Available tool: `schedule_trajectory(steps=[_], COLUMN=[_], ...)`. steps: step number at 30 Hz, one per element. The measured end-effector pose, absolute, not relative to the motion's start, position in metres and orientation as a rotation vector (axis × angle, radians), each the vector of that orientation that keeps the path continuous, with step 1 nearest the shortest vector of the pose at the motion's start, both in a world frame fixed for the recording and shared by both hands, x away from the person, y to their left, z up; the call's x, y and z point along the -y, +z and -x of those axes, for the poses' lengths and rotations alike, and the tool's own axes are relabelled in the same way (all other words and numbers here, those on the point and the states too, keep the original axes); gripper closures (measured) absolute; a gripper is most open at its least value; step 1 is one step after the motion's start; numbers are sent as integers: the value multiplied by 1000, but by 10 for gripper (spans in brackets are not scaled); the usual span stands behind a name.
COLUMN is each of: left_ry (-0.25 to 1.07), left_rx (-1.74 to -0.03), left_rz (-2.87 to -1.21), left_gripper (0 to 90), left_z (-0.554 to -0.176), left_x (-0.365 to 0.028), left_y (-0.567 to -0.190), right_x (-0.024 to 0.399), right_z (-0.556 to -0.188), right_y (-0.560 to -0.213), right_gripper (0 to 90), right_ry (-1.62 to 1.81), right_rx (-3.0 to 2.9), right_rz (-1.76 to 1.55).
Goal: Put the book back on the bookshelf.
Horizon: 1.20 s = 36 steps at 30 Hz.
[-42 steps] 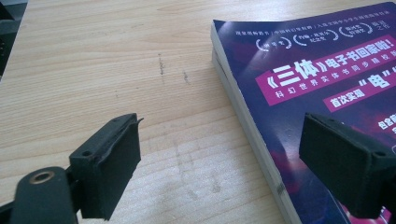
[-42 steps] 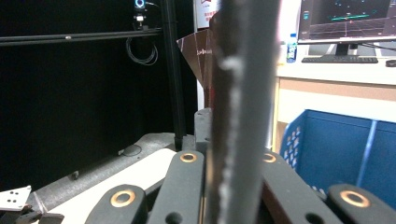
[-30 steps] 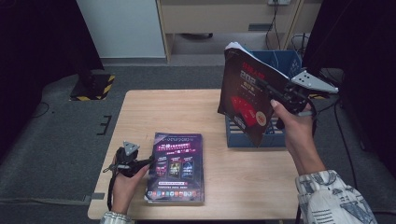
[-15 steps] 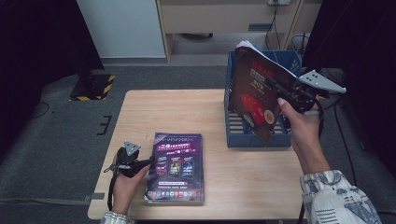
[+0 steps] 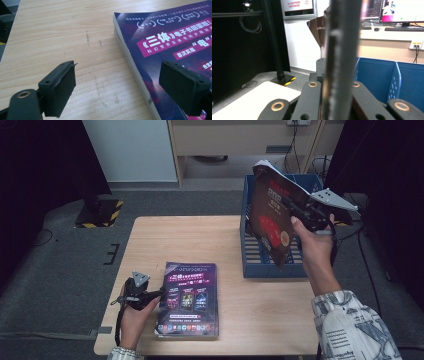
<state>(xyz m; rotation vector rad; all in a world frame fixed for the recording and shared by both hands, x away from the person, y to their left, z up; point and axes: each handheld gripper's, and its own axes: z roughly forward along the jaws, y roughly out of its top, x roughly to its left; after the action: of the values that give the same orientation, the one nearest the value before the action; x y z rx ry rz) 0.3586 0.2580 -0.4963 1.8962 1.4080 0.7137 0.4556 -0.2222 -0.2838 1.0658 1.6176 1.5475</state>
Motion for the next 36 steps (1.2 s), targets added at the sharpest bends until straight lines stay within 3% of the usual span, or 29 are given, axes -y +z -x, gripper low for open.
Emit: schedule_trajectory(steps=[17,36], left_ry=[710,711], left_rx=[-1393,-1386], left_rz=[-1898,-1899], left_gripper=[135,135], left_z=[-358,-359], left_x=[-256,-254], left_y=[-496,-497], right_x=[200,189], right_z=[-498,-516], right_y=[-302,-330], right_gripper=[870,870], right_ry=[1476,1476], right_rx=[-1533,-1514], right_rz=[-1146,-1144])
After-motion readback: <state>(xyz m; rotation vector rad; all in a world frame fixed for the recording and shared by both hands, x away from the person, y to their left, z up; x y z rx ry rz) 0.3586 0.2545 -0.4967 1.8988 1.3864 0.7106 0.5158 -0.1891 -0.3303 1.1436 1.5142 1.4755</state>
